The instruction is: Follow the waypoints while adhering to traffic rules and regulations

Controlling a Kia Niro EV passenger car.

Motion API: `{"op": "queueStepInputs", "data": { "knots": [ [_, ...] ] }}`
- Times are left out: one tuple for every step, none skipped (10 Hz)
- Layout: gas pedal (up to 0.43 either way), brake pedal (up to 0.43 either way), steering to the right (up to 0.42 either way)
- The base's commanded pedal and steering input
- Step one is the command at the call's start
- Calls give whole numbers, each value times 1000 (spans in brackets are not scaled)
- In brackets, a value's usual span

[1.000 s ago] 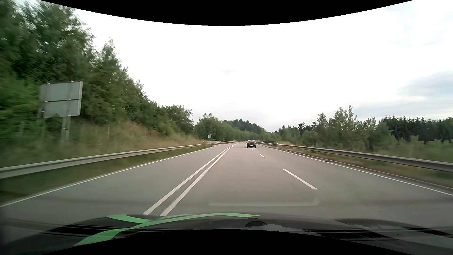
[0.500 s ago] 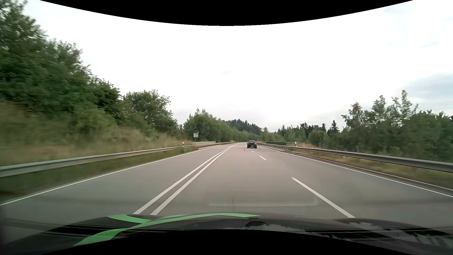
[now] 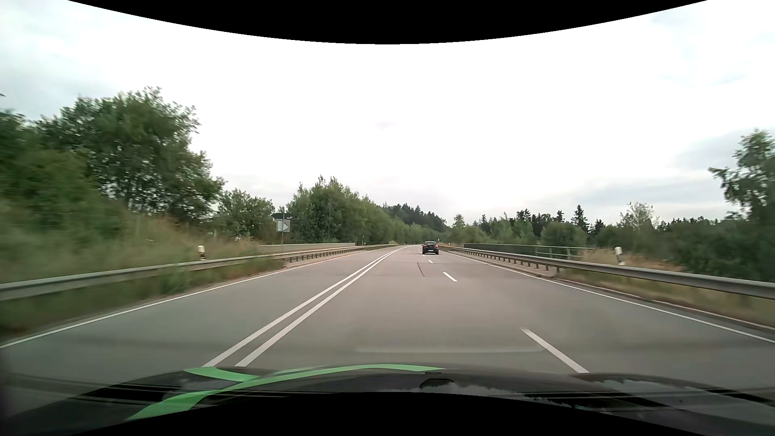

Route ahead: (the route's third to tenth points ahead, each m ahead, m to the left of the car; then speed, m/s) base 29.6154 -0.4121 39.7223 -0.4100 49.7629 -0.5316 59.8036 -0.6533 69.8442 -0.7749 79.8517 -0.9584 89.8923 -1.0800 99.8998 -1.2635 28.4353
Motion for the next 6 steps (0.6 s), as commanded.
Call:
{"op": "queueStepInputs", "data": {
  "knots": [
    [311, 0, 5],
    [311, 0, 5],
    [299, 0, 6],
    [299, 0, 6],
    [299, 0, 6],
    [311, 0, 6]
  ]
}}
